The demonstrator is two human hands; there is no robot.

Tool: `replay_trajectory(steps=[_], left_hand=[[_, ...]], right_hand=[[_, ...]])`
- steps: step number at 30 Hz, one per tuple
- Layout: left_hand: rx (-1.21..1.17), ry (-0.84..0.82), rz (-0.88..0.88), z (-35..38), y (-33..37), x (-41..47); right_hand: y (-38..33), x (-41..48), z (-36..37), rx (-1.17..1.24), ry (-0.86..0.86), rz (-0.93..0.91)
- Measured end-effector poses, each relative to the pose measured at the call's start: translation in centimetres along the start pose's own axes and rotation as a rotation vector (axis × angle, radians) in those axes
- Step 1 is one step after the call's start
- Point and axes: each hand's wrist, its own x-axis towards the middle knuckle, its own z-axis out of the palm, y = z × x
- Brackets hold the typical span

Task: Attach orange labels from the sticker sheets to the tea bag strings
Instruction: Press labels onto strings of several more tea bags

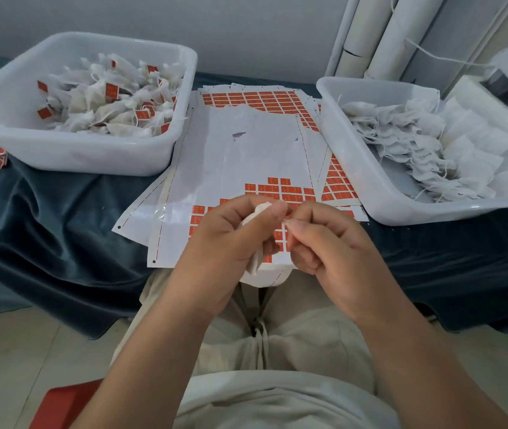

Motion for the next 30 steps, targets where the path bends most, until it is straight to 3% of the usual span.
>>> replay_trajectory(steps=[8, 12, 15, 19, 22, 30], left_hand=[[-0.300, -0.037, -0.078, 0.6, 0.6, 0.0], [-0.389, 0.007, -0.126, 0.6, 1.1, 0.1], [-0.309, 0.001, -0.098, 0.1, 1.3, 0.1], [-0.024, 0.044, 0.000, -0.2, 0.9, -0.1], [0.100, 0.101, 0.076, -0.2, 0.8, -0.1], [0.088, 0.139, 0.065, -0.6, 0.2, 0.3]], right_hand=[[0.9, 0.4, -0.2, 0.161, -0.006, 0.061], [0.6, 0.5, -0.3, 0.364, -0.023, 0.033], [0.5, 0.5, -0.4, 0.399, -0.042, 0.026], [0.3, 0.4, -0.3, 0.391, -0.028, 0.019], [-0.1, 0.4, -0.3, 0.538, -0.046, -0.007], [-0.7, 0.7, -1.0, 0.704, 0.041, -0.052]])
